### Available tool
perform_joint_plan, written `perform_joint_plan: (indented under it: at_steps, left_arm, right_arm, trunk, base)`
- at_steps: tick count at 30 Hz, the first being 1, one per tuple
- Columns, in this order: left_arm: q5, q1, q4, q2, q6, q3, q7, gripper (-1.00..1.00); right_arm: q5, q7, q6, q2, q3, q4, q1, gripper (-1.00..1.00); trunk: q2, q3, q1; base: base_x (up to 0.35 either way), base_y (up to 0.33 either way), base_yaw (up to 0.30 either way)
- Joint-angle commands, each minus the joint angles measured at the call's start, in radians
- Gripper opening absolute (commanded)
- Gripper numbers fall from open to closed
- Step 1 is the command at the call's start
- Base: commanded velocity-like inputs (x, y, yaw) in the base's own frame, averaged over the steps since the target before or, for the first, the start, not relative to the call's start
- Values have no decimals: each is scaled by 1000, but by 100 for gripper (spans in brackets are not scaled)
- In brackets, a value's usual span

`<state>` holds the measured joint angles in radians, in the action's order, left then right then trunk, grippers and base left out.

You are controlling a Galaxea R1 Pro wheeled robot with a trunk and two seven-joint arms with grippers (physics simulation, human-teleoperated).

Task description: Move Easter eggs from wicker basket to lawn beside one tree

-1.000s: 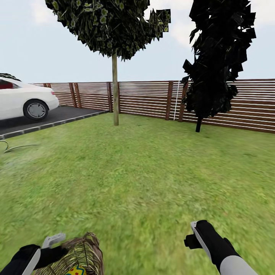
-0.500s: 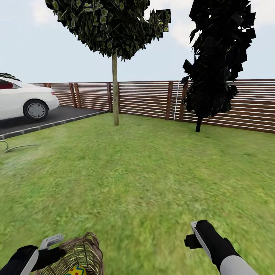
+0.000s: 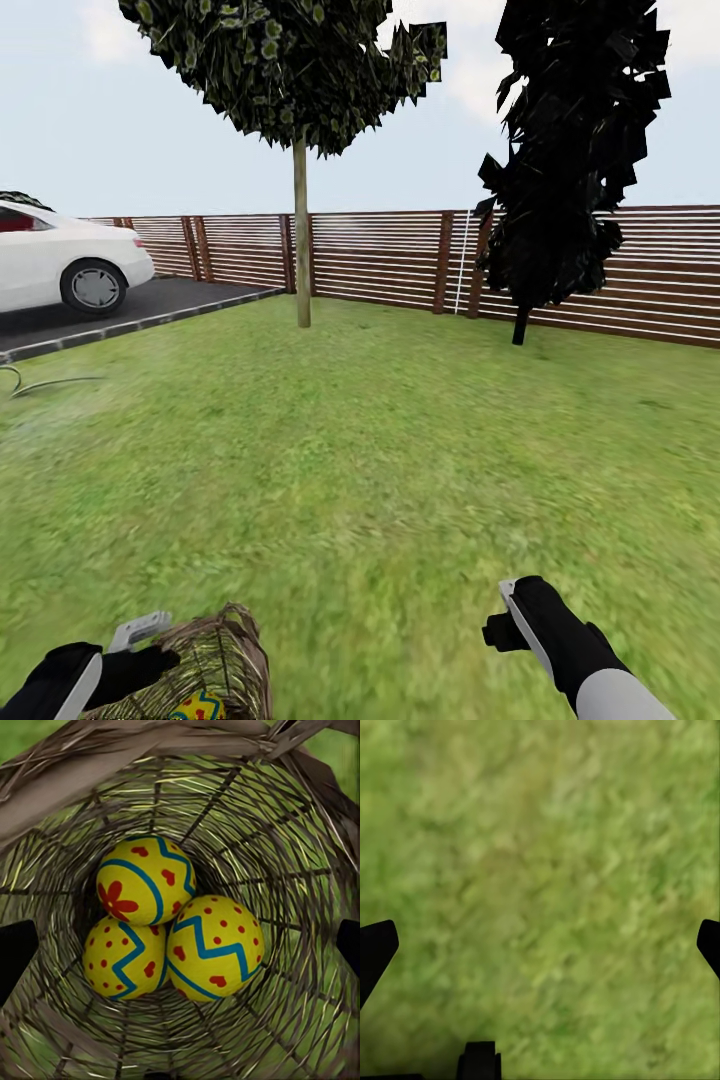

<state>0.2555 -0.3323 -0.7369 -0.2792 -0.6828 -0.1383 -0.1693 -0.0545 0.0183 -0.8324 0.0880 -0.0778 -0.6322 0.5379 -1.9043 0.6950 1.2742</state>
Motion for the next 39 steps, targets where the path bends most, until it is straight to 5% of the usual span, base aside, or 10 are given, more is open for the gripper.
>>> perform_joint_plan:
  at_steps: [1,39]
  left_arm:
    - [-1,-1,-1,0,-6,-4,-10,100]
    - [-1,-1,-1,3,-6,-6,-16,100]
  right_arm:
    - [-5,2,-5,1,-5,-1,1,100]
    - [-5,2,-7,1,-5,-1,1,100]
  trunk:
    - [-8,4,4]
    - [-274,123,149]
  base:
    - [0,0,0]
    - [0,0,0]
